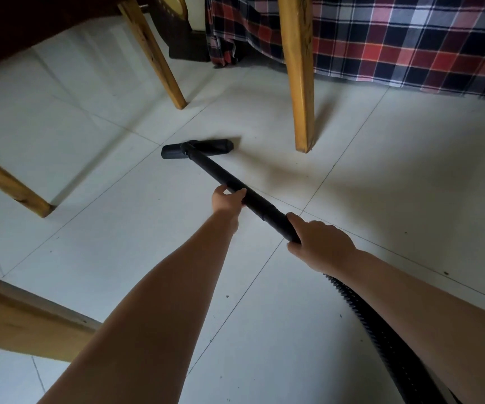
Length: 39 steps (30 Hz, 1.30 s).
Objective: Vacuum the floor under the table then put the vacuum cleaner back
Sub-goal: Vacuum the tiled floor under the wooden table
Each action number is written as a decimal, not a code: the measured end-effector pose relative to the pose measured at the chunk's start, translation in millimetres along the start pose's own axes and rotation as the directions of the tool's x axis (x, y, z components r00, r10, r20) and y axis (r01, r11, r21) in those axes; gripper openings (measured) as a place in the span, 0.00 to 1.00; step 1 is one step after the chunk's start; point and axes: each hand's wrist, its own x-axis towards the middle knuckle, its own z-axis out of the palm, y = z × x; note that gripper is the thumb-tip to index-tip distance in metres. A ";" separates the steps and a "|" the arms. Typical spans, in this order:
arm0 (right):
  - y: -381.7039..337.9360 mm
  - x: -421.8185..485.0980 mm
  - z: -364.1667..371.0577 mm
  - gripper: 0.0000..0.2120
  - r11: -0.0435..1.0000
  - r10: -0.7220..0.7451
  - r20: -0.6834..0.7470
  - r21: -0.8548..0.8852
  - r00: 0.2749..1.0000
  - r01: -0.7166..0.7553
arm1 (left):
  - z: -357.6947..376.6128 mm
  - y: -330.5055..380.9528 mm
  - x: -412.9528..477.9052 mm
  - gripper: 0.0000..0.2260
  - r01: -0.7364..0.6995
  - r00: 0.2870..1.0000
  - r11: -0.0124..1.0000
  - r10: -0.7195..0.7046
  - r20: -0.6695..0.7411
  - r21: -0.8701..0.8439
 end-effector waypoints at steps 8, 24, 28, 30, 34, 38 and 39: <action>-11.6 24.5 5.1 0.19 0.999 -0.009 -0.041 -0.032 0.999 0.008 | -6.4 10.5 21.8 0.25 0.012 1.000 1.000 -0.012 -0.020 -0.010; -23.8 51.6 -0.7 0.15 0.999 0.036 -0.015 0.000 0.999 -0.036 | -11.8 20.7 48.5 0.22 -0.001 1.000 1.000 0.001 0.004 0.009; -17.6 41.2 0.6 0.15 1.000 0.025 -0.030 -0.013 0.999 -0.025 | -10.1 13.2 42.7 0.23 0.016 1.000 1.000 -0.016 0.005 -0.021; -13.7 33.7 1.7 0.15 1.000 0.015 -0.032 -0.018 0.999 -0.016 | -8.6 8.3 35.8 0.23 0.021 1.000 0.999 -0.021 0.000 -0.041; -7.3 14.9 2.6 0.15 0.999 -0.014 -0.045 -0.041 0.999 0.012 | -8.9 -0.4 17.0 0.24 0.038 0.999 0.996 -0.039 -0.005 -0.079; -5.9 -8.2 2.0 0.15 0.998 -0.031 -0.027 -0.049 0.999 0.029 | -11.1 -9.2 -6.7 0.24 0.042 0.999 0.992 -0.043 -0.008 -0.119; -6.3 -14.1 1.1 0.15 0.998 -0.032 -0.017 -0.053 0.999 0.031 | -12.2 -11.2 -13.1 0.23 0.041 0.999 0.991 -0.042 -0.007 -0.128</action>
